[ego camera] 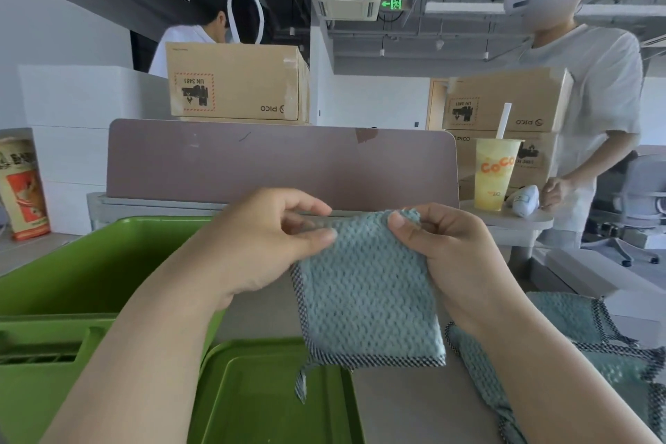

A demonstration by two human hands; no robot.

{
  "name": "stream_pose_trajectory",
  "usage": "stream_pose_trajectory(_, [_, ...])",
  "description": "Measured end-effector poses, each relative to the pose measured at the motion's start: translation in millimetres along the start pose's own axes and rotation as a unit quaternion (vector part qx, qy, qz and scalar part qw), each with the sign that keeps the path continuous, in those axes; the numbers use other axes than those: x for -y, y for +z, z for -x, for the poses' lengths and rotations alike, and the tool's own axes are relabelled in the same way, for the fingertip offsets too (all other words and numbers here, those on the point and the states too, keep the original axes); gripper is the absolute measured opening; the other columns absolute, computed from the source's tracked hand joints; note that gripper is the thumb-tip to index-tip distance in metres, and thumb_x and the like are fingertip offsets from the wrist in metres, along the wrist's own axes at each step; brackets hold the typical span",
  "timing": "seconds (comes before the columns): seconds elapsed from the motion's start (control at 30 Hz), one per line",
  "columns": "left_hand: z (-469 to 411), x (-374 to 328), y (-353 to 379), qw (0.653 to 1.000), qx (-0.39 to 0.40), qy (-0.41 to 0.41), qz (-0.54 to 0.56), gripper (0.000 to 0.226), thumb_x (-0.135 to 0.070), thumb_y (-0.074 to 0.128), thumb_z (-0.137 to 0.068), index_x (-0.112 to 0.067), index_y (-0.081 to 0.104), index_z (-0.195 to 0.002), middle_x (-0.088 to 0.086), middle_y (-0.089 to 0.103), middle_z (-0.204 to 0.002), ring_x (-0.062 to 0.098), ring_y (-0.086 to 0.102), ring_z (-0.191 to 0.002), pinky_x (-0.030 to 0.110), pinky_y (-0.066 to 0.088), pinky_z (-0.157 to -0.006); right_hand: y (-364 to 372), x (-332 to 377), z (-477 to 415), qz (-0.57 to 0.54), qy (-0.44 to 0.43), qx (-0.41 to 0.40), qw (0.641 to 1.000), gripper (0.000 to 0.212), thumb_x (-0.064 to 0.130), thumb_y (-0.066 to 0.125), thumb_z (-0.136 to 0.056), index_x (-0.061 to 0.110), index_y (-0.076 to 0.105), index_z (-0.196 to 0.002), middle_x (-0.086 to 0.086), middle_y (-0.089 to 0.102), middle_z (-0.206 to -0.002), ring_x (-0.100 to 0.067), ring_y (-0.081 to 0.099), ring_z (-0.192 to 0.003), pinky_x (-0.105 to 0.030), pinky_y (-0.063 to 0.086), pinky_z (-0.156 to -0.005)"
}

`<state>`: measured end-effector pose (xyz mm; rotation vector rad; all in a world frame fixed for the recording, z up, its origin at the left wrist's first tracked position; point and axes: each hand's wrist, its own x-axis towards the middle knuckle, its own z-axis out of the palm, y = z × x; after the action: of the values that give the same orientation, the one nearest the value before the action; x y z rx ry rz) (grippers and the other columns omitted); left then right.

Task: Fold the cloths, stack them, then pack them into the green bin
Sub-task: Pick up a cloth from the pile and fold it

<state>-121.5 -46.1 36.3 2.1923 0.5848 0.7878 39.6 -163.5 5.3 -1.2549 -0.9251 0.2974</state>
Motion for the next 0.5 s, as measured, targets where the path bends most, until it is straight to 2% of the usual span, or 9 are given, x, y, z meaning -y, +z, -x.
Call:
stream_pose_trajectory(0.07, [3,-6,7,0.999,0.031,0.022,-0.038,0.020,-0.044,0.067,-0.079,-0.040,0.065,-0.099,-0.020,0.066,-0.096,-0.001,0.061,-0.095,0.035,0.048,-0.093,4,1,2,0.025,-0.019,0.024,0.999,0.012,0.016,0.068,-0.085,0.005,0.073,-0.083,-0.021,0.073,-0.089,-0.033,0.069,-0.080,-0.050,0.054,-0.080])
stream_pose_trajectory(0.17, [3,-12,16,0.994,0.047,0.055,-0.080,0.018,-0.051,0.065,-0.079,-0.041,0.068,-0.094,-0.023,0.069,-0.094,-0.002,0.063,-0.093,0.037,0.051,-0.090,10,2,5,0.042,-0.046,0.033,0.998,0.013,0.017,0.067,-0.085,0.005,0.073,-0.084,-0.019,0.074,-0.084,-0.030,0.069,-0.075,-0.050,0.056,-0.076])
stream_pose_trajectory(0.27, [0,-10,17,0.995,-0.002,0.062,-0.084,0.016,-0.047,0.066,-0.081,-0.037,0.069,-0.091,-0.020,0.071,-0.086,0.000,0.065,-0.083,0.038,0.054,-0.081,10,4,7,0.028,-0.033,0.040,0.998,0.027,0.032,0.067,-0.081,0.007,0.072,-0.089,-0.017,0.074,-0.088,-0.031,0.071,-0.081,-0.052,0.056,-0.078])
stream_pose_trajectory(0.37, [-1,-9,13,0.995,-0.046,0.059,-0.072,0.014,-0.046,0.065,-0.082,-0.033,0.068,-0.085,-0.018,0.070,-0.082,0.000,0.065,-0.078,0.033,0.053,-0.075,7,5,8,0.071,-0.006,0.118,0.990,0.045,0.047,0.069,-0.071,0.009,0.069,-0.095,-0.012,0.075,-0.093,-0.031,0.072,-0.088,-0.052,0.056,-0.080])
stream_pose_trajectory(0.43, [-2,-7,8,0.994,-0.070,0.050,-0.061,0.014,-0.046,0.065,-0.082,-0.032,0.067,-0.083,-0.018,0.070,-0.083,0.001,0.065,-0.079,0.031,0.052,-0.074,8,4,9,0.130,-0.013,0.141,0.981,0.037,0.042,0.070,-0.075,0.010,0.069,-0.095,-0.008,0.076,-0.094,-0.026,0.072,-0.088,-0.050,0.056,-0.082])
stream_pose_trajectory(0.5, [-4,-3,4,0.994,-0.082,0.034,-0.064,0.016,-0.046,0.065,-0.081,-0.031,0.068,-0.084,-0.018,0.069,-0.085,0.002,0.064,-0.080,0.027,0.049,-0.072,8,1,7,0.153,-0.024,0.133,0.979,0.022,0.028,0.068,-0.084,0.012,0.070,-0.098,-0.004,0.076,-0.094,-0.022,0.073,-0.088,-0.049,0.056,-0.084])
